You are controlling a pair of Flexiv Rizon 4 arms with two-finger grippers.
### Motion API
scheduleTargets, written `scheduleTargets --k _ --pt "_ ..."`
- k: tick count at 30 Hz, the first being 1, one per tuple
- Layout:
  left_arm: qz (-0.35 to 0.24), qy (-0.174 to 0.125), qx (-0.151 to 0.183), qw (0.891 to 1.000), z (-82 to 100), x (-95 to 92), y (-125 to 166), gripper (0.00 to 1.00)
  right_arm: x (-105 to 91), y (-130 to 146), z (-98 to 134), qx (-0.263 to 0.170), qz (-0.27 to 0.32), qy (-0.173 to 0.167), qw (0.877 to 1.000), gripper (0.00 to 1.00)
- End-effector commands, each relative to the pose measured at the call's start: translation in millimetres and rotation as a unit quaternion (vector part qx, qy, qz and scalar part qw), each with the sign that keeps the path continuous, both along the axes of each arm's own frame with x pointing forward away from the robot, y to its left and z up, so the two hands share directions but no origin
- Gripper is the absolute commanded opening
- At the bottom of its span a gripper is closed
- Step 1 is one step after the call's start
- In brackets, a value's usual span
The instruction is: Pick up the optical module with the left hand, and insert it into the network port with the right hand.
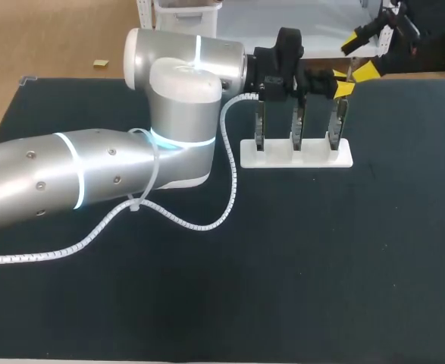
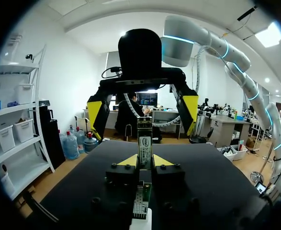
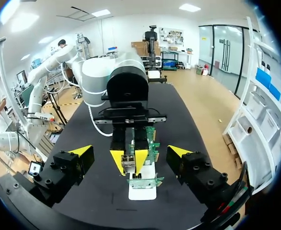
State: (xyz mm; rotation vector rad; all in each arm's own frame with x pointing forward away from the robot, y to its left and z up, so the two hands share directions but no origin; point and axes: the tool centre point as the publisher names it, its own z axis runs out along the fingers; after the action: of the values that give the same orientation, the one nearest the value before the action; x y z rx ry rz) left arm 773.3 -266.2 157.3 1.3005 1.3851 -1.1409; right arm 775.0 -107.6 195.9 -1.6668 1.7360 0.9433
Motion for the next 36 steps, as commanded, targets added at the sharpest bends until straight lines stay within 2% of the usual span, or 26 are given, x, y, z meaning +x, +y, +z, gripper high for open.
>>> scheduleTargets --k 1,5,6,7,8,9,33,34,35,36 --pt "-0.001 0.0 0.001 1.0 0.0 1.6 -0.9 0.0 -6.0 1.4 -1.6 -0.001 -0.005 -0.003 1.0 1.0" --pt "-0.001 0.0 0.001 1.0 0.0 1.6 -0.9 0.0 -7.1 1.1 -2.3 -0.001 -0.009 -0.004 1.0 1.0" --pt "-0.001 0.0 0.001 1.0 0.0 1.6 -0.9 0.0 -7.3 0.9 -2.4 -0.001 -0.01 -0.005 1.0 0.93" --pt "-0.001 0.0 0.001 1.0 0.0 1.6 -0.9 0.0 -7.4 0.2 -2.4 -0.001 -0.014 -0.007 1.0 0.42" --pt "-0.001 0.0 0.001 1.0 0.0 1.6 -0.9 0.0 -7.1 -0.5 -2.2 0.0 -0.017 -0.009 1.0 0.15" --pt "-0.001 0.0 0.001 1.0 0.0 1.6 -0.9 0.0 -7.0 -0.9 -1.9 0.001 -0.018 -0.009 1.0 0.0" --pt "-0.001 0.0 0.001 1.0 0.0 1.6 -0.9 0.0 -4.8 -3.0 -4.1 0.003 -0.027 -0.01 1.0 0.0" --pt "-0.001 0.0 0.001 1.0 0.0 1.6 -0.9 0.44 -4.7 -3.0 -4.0 0.004 -0.027 -0.01 1.0 0.0" --pt "-0.001 0.0 0.001 1.0 0.0 1.6 -0.9 1.0 -4.7 -3.0 -4.0 0.005 -0.027 -0.01 1.0 0.0" --pt "-0.001 0.0 0.001 1.0 0.0 1.6 -0.9 1.0 -4.7 -2.9 -3.9 0.005 -0.028 -0.01 1.0 0.0"
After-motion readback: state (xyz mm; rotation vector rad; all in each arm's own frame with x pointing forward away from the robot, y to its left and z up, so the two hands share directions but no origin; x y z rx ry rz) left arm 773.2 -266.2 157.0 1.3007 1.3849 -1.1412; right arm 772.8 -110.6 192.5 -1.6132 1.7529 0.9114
